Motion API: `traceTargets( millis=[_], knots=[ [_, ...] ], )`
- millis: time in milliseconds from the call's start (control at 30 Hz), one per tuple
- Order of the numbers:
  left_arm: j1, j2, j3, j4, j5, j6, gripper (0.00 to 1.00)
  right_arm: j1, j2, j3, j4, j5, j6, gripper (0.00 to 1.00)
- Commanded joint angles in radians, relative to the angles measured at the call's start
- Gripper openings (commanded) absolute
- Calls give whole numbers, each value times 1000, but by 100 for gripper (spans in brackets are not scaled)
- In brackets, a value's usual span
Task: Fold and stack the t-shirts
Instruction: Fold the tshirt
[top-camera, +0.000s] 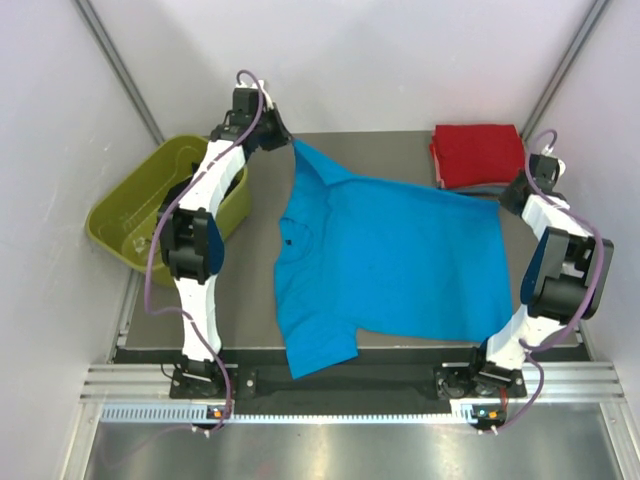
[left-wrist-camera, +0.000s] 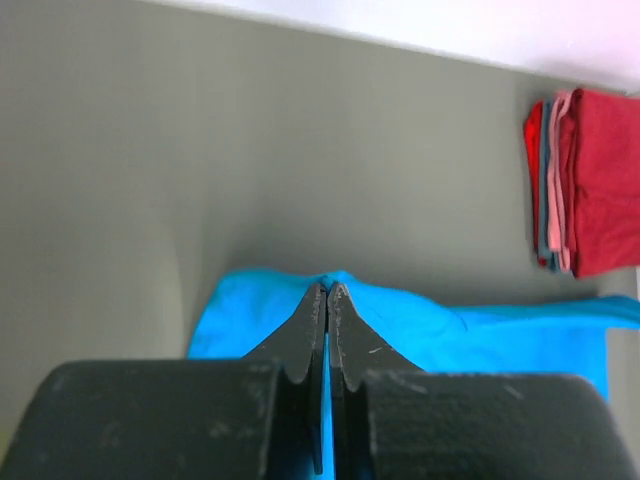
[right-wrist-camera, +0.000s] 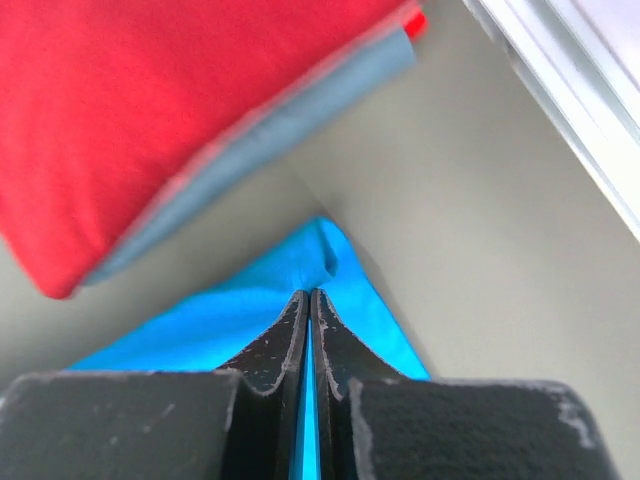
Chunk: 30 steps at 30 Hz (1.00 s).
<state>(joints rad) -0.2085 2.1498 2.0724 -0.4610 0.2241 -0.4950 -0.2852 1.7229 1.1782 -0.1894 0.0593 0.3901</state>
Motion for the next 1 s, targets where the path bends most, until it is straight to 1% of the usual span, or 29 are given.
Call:
traceTargets(
  millis=[0, 67, 233, 367, 500, 667, 800, 900, 967],
  knots=[
    [11, -86, -66, -111, 47, -51, 0, -20, -36, -9, -39, 17, 10, 0],
    [11, -108, -99, -119, 72, -60, 0, -25, -42, -11, -53, 27, 10, 0],
    [11, -182, -173, -169, 43, -54, 0, -32, -62, -9, -104, 60, 4, 0],
    [9, -235, -253, -197, 57, -48, 0, -34, -72, -22, -139, 76, -5, 0],
    [5, -335, -395, -186, 58, -47, 0, -34, -86, -58, -156, 85, -8, 0],
    [-29, -432, -495, -203, -8, -17, 0, -34, -103, -91, -166, 93, 1, 0],
    [-81, -478, -647, -171, -34, -11, 0, -34, -128, -146, -150, 125, 4, 0],
    [-97, -479, -716, -162, -57, -2, 0, -32, -138, -167, -137, 113, 6, 0],
    [-98, -469, -732, -195, -65, 2, 0, -32, -141, -175, -140, 114, 7, 0]
  ],
)
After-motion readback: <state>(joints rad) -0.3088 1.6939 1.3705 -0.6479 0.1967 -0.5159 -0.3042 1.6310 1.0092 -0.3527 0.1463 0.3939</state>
